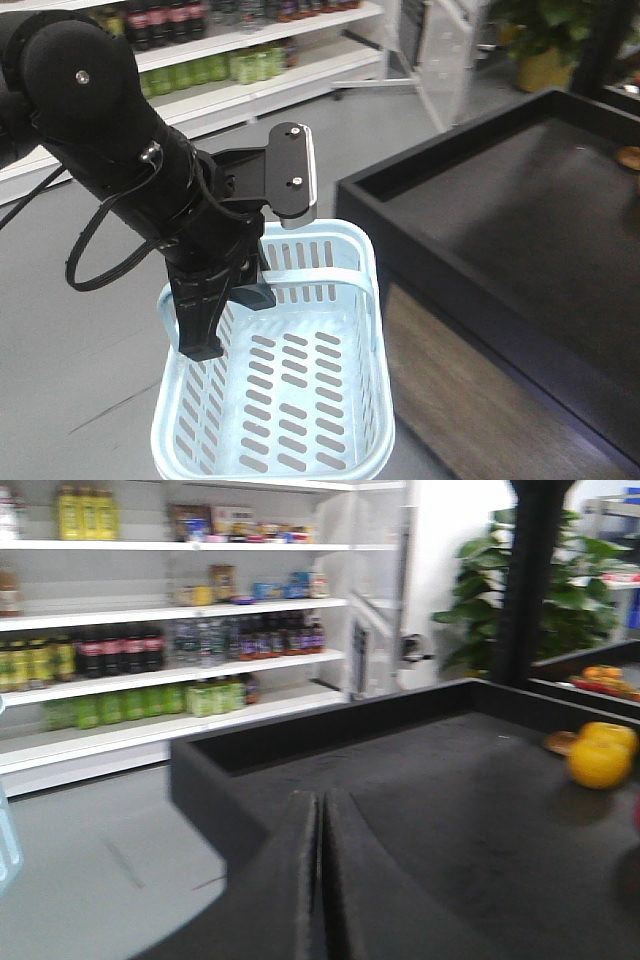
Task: Pick three apples into basket with both arms
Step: 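Drive the base to the apple and orange display holding the basket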
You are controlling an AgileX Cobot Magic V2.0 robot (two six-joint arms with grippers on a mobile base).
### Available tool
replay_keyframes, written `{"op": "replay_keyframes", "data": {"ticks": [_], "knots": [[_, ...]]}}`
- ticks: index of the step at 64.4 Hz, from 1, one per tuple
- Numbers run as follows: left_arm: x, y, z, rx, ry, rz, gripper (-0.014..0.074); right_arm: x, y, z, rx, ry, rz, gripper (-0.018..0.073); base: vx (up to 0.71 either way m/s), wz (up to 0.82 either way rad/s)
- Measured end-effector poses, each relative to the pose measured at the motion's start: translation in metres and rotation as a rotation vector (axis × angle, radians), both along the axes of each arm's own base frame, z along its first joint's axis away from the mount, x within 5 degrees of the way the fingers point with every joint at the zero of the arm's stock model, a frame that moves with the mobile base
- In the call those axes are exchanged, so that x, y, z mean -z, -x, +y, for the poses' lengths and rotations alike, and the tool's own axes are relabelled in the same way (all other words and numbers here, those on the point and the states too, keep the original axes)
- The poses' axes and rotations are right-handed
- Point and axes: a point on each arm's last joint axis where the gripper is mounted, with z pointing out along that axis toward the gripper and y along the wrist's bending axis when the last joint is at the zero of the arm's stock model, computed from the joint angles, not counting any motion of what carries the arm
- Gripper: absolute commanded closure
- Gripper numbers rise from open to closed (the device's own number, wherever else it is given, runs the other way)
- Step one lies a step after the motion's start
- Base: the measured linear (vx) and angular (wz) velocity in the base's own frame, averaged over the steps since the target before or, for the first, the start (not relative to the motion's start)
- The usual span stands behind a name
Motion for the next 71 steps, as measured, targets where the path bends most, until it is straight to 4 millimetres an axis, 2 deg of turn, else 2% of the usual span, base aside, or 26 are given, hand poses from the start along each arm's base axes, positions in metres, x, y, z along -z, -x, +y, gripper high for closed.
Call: {"op": "replay_keyframes", "data": {"ticks": [46, 71], "knots": [[0.0, 0.0, 0.0, 0.0, 0.0, 0.0, 0.0603, 0.0, 0.0, 0.0, 0.0, 0.0, 0.0, 0.0567, 0.17, -0.68], [-0.0001, 0.0002, -0.0002, 0.0, 0.003, 0.002, 0.0603, 0.0, 0.0, 0.0, 0.0, 0.0, 0.0, 0.0567, 0.16, -0.43]]}}
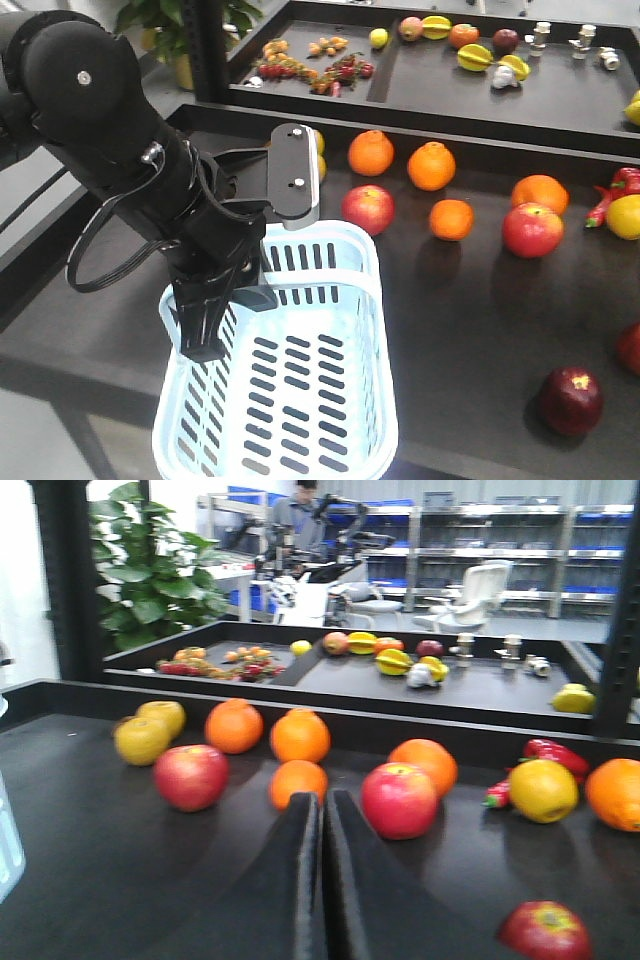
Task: Pick three apples into basket with both arms
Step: 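Drive the base to the apple and orange display holding the basket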
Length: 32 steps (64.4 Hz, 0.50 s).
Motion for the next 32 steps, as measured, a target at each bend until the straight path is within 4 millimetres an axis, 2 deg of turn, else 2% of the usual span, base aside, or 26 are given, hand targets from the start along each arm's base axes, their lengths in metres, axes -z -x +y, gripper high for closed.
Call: {"op": "replay_keyframes", "data": {"ticks": [32], "knots": [[0.0, -0.0001, 0.0001, 0.0, -0.002, -0.001, 0.0603, 0.0, 0.0, 0.0, 0.0, 0.0, 0.0, 0.0567, 0.14, -0.4]]}}
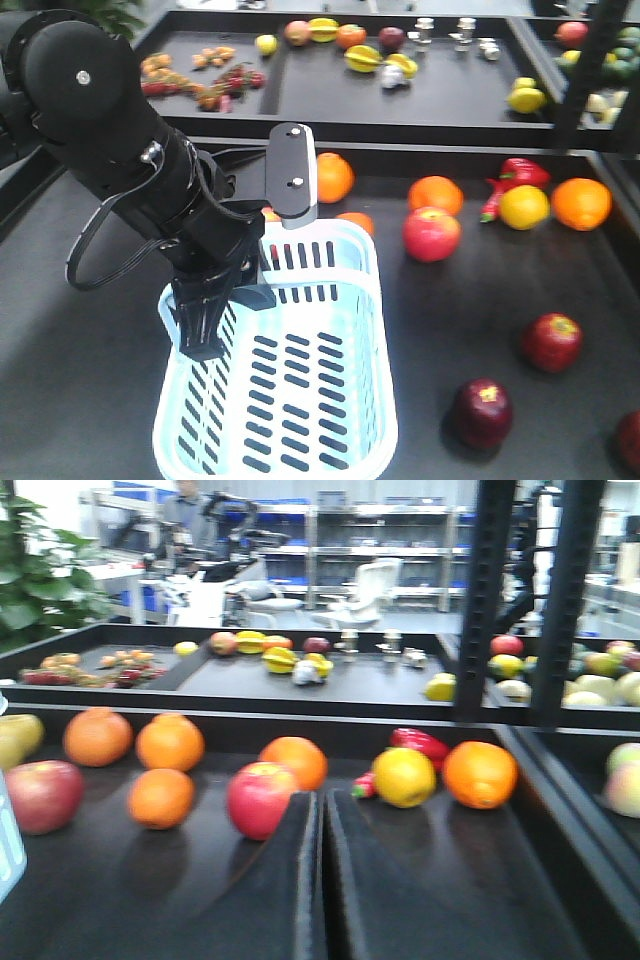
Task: Pick three apples into basket with both arms
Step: 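Drive the base to the apple and orange display holding the basket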
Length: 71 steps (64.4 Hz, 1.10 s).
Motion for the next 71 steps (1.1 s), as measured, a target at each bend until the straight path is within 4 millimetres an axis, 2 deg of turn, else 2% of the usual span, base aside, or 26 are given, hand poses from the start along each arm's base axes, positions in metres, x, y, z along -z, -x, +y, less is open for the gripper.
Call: {"op": "replay_keyframes", "data": {"ticks": [19, 71], "knots": [[-0.0003, -0.0004, -0.0005, -0.001, 0.007, -0.004, 0.0603, 0.0, 0.0, 0.0, 0.0, 0.0, 0.0, 0.0567, 0.07, -0.22], [-0.0003, -0.0004, -0.0005, -0.002, 0.006, -0.004, 0.0603, 0.0, 0.0, 0.0, 0.0, 0.0, 0.0, 0.0567, 0.02, 0.0]]}}
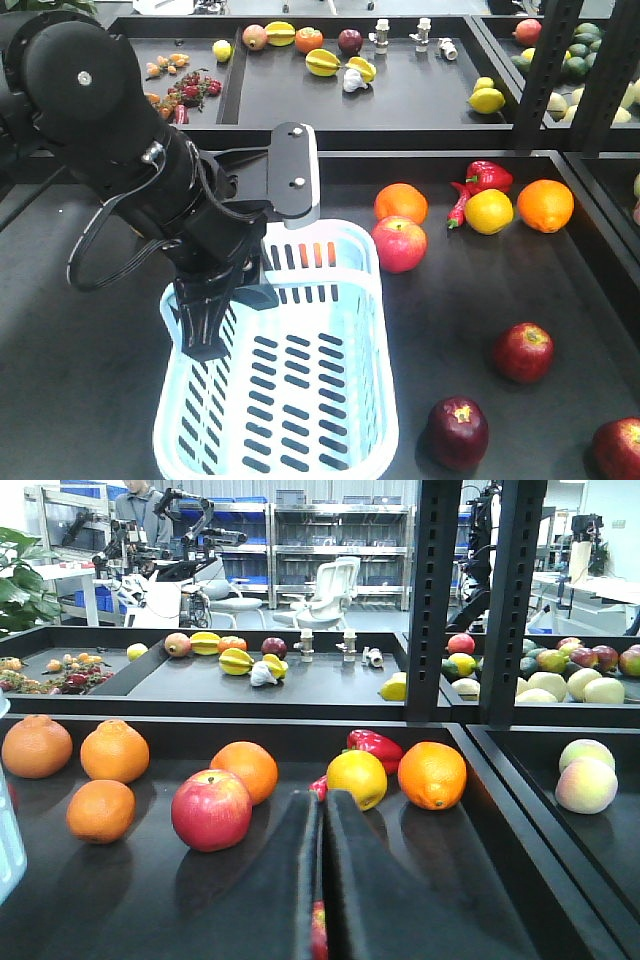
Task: Pick three apples into basket with both arms
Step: 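Drive the base to the apple and orange display holding the basket, then lower the basket onto the display and open the left gripper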
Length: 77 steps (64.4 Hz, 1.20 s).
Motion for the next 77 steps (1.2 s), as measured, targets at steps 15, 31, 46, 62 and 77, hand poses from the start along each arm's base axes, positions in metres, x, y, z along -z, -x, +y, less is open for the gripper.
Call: {"op": "replay_keyframes", "data": {"ticks": [15, 31, 46, 62, 77], "knots": [[0.0, 0.0, 0.0, 0.0, 0.0, 0.0, 0.0603, 0.0, 0.0, 0.0, 0.0, 0.0, 0.0, 0.0567, 0.0, 0.0], [0.0, 0.0, 0.0, 0.0, 0.0, 0.0, 0.0603, 0.0, 0.0, 0.0, 0.0, 0.0, 0.0, 0.0567, 0.0, 0.0], [0.0, 0.0, 0.0, 0.0, 0.0, 0.0, 0.0603, 0.0, 0.0, 0.0, 0.0, 0.0, 0.0, 0.0567, 0.0, 0.0], [0.0, 0.0, 0.0, 0.0, 0.0, 0.0, 0.0603, 0.0, 0.0, 0.0, 0.0, 0.0, 0.0, 0.0567, 0.0, 0.0], [0.01, -0.01, -0.004, -0.108, 0.001, 0.025, 0.0603, 0.0, 0.0, 0.0, 0.0, 0.0, 0.0, 0.0567, 0.0, 0.0]]}}
